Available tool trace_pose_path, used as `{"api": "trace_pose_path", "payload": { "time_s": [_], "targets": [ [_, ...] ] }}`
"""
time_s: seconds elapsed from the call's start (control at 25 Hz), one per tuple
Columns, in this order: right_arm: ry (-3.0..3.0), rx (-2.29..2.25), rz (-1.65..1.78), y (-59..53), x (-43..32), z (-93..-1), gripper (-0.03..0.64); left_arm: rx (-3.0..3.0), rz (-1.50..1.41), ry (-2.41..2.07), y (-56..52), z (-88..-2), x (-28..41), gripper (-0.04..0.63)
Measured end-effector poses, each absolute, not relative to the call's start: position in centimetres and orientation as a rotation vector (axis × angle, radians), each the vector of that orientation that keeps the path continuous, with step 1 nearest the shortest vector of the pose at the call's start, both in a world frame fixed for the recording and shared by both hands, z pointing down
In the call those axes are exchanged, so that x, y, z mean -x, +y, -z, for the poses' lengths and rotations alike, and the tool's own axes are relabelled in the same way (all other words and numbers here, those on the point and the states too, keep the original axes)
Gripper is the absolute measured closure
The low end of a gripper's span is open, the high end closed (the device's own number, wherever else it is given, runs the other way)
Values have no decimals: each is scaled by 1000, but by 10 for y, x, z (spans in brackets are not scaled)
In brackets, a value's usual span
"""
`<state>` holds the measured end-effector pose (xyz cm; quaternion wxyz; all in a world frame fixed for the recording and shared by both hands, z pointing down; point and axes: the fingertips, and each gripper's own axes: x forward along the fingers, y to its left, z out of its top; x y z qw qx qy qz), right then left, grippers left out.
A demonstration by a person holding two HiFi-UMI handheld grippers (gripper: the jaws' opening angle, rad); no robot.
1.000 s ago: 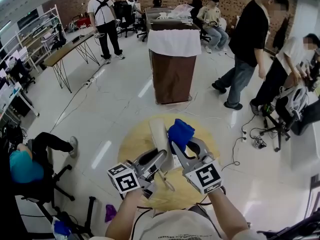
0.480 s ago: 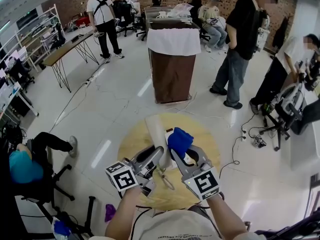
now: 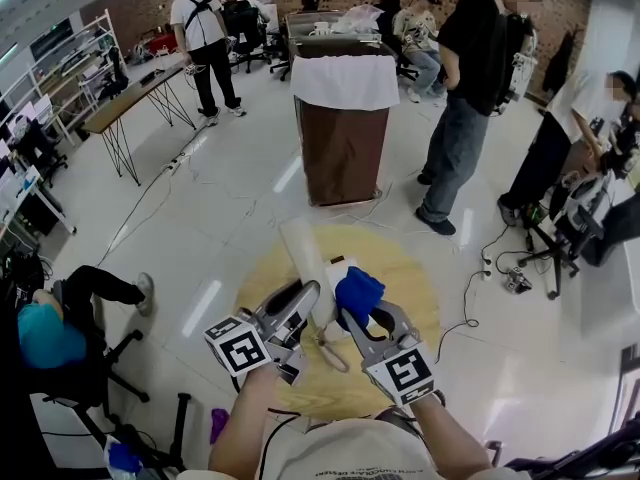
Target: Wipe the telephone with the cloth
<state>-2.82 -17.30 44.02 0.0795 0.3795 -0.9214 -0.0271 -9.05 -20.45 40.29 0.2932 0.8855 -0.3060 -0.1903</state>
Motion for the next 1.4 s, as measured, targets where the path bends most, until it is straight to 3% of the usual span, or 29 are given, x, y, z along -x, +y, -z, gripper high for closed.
{"api": "trace_pose_path", "payload": {
  "time_s": [1.0, 1.4],
  "targets": [
    [-2711, -1096, -79, -146, 29, -480, 546, -2310, 502, -841, -216, -422, 92, 517],
    [-2690, -1181, -97, -150, 1, -476, 546, -2207, 426, -770, -204, -487, 82, 517]
  ]
}}
